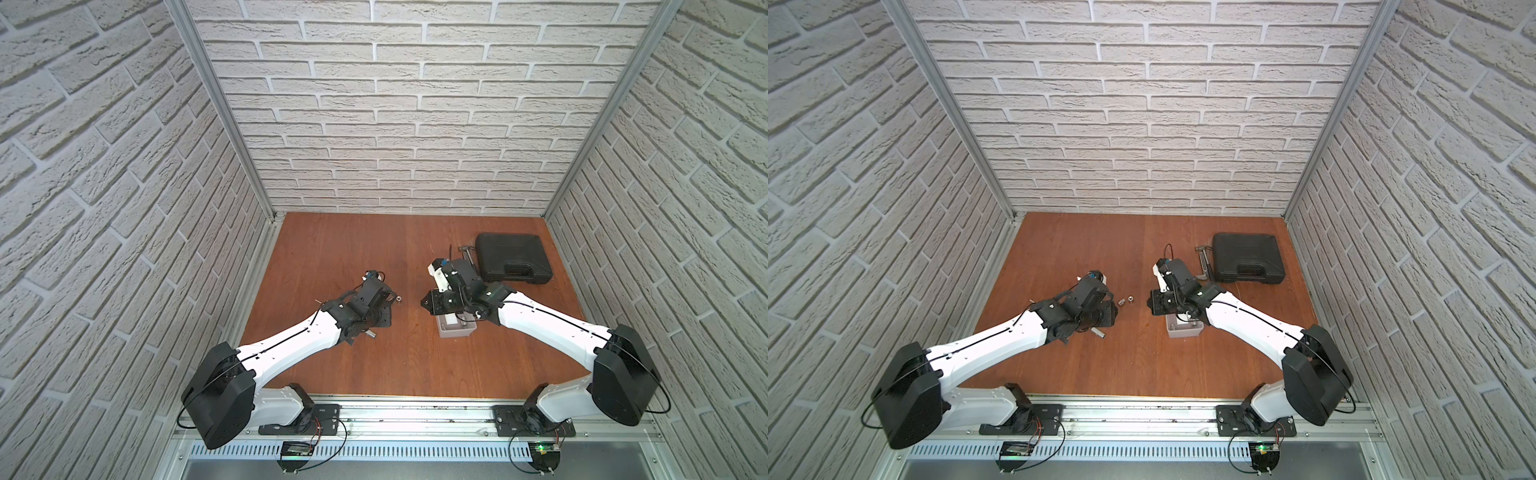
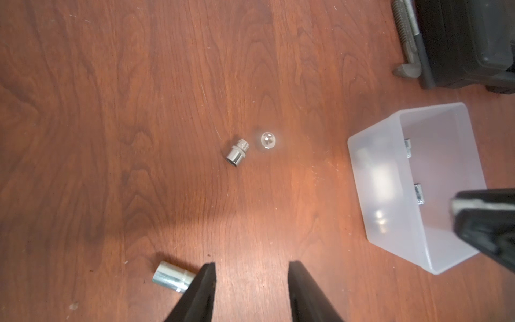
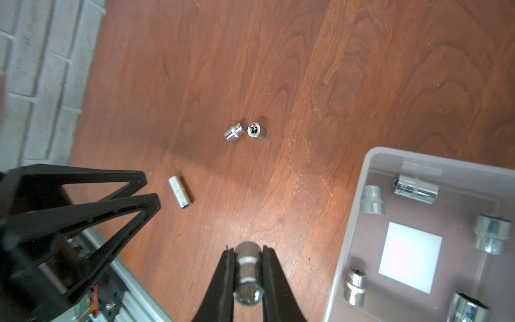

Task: Put the socket on the desktop into the storage box
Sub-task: Place the socket head in the storage box.

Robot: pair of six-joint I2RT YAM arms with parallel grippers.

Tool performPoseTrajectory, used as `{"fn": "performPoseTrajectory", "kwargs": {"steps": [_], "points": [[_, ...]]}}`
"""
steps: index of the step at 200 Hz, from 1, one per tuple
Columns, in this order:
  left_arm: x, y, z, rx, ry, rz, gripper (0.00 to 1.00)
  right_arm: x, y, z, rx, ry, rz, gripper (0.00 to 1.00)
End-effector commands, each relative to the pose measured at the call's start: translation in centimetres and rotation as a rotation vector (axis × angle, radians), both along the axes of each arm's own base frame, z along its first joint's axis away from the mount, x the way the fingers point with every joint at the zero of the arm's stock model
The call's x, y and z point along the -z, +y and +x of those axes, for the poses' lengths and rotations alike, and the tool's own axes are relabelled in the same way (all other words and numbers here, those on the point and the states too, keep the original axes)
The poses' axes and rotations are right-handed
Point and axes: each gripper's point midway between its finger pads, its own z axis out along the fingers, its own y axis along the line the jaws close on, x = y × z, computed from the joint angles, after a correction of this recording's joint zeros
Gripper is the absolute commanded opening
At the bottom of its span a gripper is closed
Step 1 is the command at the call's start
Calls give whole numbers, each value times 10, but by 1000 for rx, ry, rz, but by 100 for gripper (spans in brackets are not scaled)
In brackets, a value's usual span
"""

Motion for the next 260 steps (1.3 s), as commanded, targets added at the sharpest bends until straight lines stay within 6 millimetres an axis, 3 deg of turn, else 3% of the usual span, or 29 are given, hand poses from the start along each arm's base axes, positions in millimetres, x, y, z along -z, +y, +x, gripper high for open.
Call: {"fn": "performPoseTrajectory", "kwargs": {"steps": [1,55,151,260], "points": [[-13,-11,10,15,-35,-38,47,-25,6,4,-17,-15,202,2],[-11,-12,9,23,-39,-48,47,-40,-8,7,-9,-11,337,2],[-5,-18,9,43,-27,-58,47,-36,-17,7,14,24,462,2],[-2,-14,6,39,-18,-50,47,-22,-39,15,99,62,481,2]]}}
